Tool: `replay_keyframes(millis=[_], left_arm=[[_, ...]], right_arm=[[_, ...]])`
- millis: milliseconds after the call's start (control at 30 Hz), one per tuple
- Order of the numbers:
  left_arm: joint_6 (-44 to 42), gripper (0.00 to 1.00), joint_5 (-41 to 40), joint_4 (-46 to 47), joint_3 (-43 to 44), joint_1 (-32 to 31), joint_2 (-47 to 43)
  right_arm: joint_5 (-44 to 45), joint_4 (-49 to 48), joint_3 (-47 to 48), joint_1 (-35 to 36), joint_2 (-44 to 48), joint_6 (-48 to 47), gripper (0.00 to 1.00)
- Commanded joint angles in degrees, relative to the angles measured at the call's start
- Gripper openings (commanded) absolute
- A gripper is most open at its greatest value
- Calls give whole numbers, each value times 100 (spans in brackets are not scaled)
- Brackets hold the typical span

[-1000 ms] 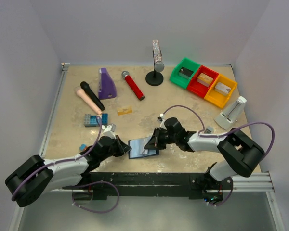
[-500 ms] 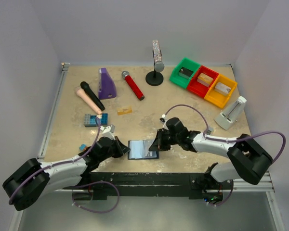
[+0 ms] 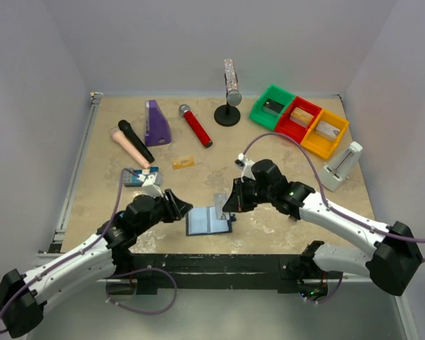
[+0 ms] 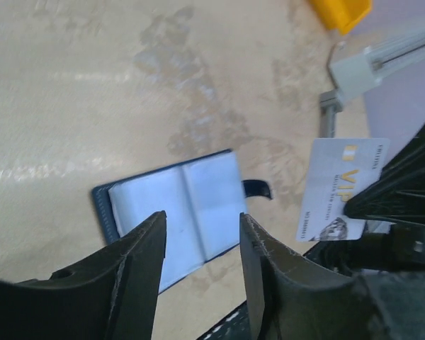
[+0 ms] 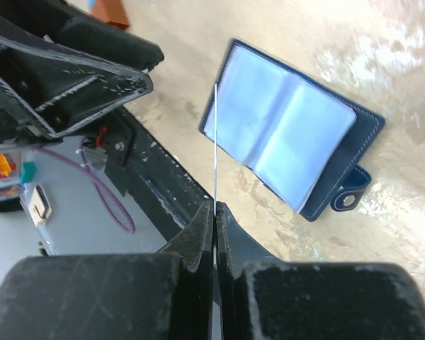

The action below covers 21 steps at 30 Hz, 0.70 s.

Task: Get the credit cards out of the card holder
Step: Remove the credit card from the card holder, then place the credit card at the center of the board.

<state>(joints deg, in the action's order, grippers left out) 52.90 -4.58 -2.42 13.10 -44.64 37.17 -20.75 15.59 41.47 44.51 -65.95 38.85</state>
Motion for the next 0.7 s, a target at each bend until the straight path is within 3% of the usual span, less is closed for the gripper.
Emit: replay_keyframes(millis=[0,133,300,433,667], left_arm=[[-499,57,-9,-331,535,17,-683],[-877,61,289,467,369,17,-1272],[-1291,65,2421,1303,447,52,-1572],[-1204,64,3462,1744,640,61,-1300],[-888,61,4228,2482,641,52,-993]], right_arm=[[-306,804,607,-21,372,-1176,0],[-1271,910,739,-22,671,-1625,0],[-3204,1454,1239,101,663,-2196,0],[-3233,2218,1565,488,672,-2750,0],[-3128,2589,1697,813,522,-3006,0]])
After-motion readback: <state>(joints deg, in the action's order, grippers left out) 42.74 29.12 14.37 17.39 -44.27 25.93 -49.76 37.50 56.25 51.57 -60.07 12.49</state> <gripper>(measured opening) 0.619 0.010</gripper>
